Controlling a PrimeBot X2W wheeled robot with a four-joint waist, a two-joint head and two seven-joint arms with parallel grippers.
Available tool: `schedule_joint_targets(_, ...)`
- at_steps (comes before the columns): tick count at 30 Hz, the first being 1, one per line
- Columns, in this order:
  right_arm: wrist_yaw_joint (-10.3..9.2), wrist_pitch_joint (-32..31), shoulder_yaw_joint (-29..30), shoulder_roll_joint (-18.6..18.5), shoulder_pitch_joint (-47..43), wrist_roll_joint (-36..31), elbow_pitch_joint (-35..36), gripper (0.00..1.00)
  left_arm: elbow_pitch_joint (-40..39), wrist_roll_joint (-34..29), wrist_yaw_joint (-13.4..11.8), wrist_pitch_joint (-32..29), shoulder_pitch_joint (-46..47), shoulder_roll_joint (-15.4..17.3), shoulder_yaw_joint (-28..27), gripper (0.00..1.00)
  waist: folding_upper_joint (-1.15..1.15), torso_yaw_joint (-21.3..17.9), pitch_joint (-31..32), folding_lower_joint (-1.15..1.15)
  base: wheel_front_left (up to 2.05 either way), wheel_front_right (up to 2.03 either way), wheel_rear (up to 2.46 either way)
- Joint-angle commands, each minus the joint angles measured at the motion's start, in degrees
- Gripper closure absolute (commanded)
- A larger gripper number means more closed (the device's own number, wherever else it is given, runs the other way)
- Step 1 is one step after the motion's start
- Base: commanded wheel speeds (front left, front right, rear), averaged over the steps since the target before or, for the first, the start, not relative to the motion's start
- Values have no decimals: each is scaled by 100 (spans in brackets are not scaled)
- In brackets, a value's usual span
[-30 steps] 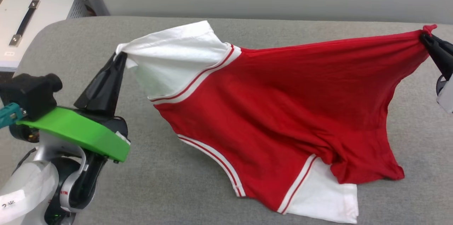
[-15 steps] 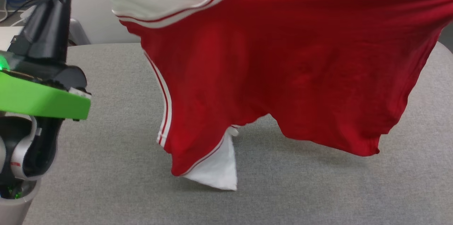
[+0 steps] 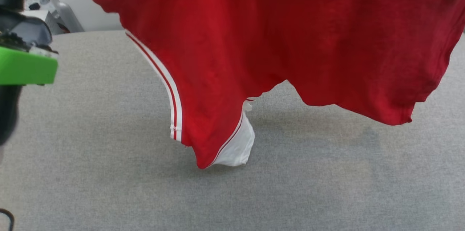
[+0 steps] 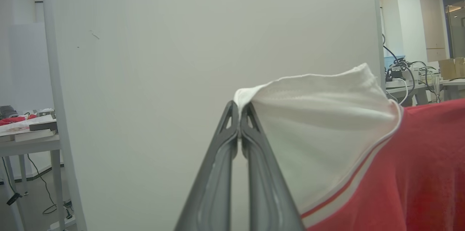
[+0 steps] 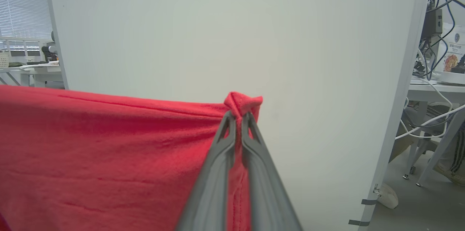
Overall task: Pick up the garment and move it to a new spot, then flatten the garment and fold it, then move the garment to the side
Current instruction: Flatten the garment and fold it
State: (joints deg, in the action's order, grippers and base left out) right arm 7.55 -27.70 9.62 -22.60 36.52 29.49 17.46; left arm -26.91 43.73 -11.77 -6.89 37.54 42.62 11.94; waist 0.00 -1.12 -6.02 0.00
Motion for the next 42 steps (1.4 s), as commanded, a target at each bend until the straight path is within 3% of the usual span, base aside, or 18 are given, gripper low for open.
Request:
schedule_joint_targets(1,-6,114,12,-64,138,-75,-64,100,44,-89,47,-37,222,106,-35,100,0,-17,-243,0,0,0,0)
schedule_joint_targets(11,-6,460,-203,-310,1119,-301,-575,100,441,-193,526,-413,1558,442,50,100,0,-22,-1403,0,0,0,0)
schedule_joint_targets(17,-6,728,-498,-415,2074,-486,-1159,100,1154,-363,939,-492,2761,432,234,100,0,-17,-2142,0,0,0,0)
schedule_joint_targets(25,-6,1149,-970,-236,3732,-829,-2353,100,2450,-853,1461,-358,4653,270,510,100,0,-83,-2986,0,0,0,0)
schedule_joint_targets(29,-6,1610,-1055,-35,4514,-1116,-3014,100,3348,-1097,1603,-51,5491,-18,679,100,0,-45,-3299,0,0,0,0)
schedule_joint_targets(42,-6,3366,-515,635,6312,-2418,-5153,100,5736,-2159,1681,2070,7503,-760,975,100,0,19,-3908,0,0,0,0)
